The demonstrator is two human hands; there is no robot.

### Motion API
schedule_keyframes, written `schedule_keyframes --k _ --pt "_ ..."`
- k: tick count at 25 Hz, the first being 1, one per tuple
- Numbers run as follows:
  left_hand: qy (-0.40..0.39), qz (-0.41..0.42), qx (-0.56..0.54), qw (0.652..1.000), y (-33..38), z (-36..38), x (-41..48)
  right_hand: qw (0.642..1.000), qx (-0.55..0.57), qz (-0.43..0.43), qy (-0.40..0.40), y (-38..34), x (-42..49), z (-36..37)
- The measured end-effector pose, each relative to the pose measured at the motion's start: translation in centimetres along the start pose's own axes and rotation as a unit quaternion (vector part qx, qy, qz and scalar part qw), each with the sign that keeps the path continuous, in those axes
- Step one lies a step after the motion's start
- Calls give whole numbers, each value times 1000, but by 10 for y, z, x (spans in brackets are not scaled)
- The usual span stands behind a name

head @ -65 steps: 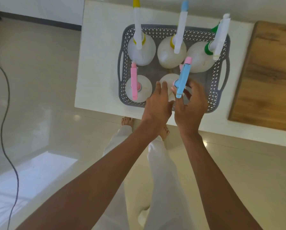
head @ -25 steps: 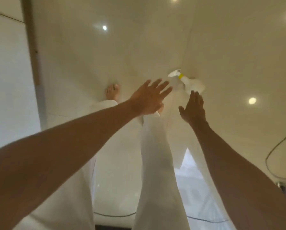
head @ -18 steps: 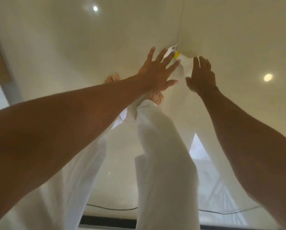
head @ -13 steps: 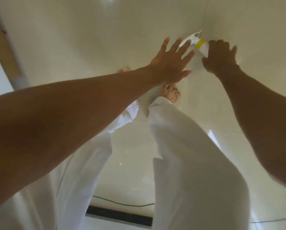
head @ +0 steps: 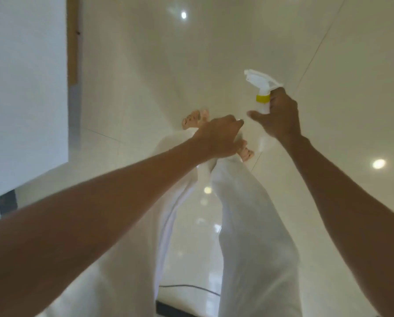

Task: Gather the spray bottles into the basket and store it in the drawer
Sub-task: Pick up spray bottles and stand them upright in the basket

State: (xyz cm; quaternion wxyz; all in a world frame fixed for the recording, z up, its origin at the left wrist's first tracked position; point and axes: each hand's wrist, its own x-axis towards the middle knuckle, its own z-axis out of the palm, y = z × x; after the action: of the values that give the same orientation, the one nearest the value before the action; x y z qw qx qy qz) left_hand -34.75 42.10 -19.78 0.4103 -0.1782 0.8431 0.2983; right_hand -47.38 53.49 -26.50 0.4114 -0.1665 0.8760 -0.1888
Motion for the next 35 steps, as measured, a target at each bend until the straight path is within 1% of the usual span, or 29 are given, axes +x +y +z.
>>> schedule_keyframes --k 1,3,5,7,10,13,16,18,20,22,23,25,28,31,33,35 --pt "10 -30 -82 996 0 -10 -25 999 22 -20 12 -29 -14 -9" --pt "84 -78 -215 970 -3 -32 -79 997 38 -62 19 -93 -40 -29" --pt "176 -118 -303 929 -8 -54 -124 994 46 -94 17 -157 -61 -47" --pt "263 -152 -359 883 -23 -75 -165 990 41 -133 10 -222 -82 -53" --pt "369 -201 -401 814 -53 -103 -209 984 30 -177 6 -312 -109 -45" --pt "453 -237 -435 741 -100 -130 -243 970 8 -241 13 -397 -132 -15" --pt "507 -267 -446 687 -166 -159 -273 949 4 -316 5 -475 -156 16" --pt "545 -277 -438 660 -217 -175 -296 933 15 -359 -14 -528 -166 38" --pt "565 -279 -444 637 -261 -193 -314 919 36 -390 -53 -572 -172 55" --pt "575 -275 -484 599 -299 -210 -329 903 66 -414 -92 -612 -172 70" --pt "584 -267 -496 585 -315 -219 -333 896 80 -423 -104 -630 -169 76" --pt "611 -250 -484 574 -342 -238 -336 880 92 -450 -118 -664 -159 85" --pt "641 -257 -452 565 -380 -261 -333 858 85 -490 -131 -710 -136 99" --pt "632 -292 -442 566 -402 -273 -328 846 91 -505 -144 -736 -114 115" --pt "623 -334 -446 549 -409 -283 -321 837 89 -512 -174 -750 -97 126" --pt "606 -374 -454 536 -413 -293 -314 828 59 -522 -195 -757 -80 133"
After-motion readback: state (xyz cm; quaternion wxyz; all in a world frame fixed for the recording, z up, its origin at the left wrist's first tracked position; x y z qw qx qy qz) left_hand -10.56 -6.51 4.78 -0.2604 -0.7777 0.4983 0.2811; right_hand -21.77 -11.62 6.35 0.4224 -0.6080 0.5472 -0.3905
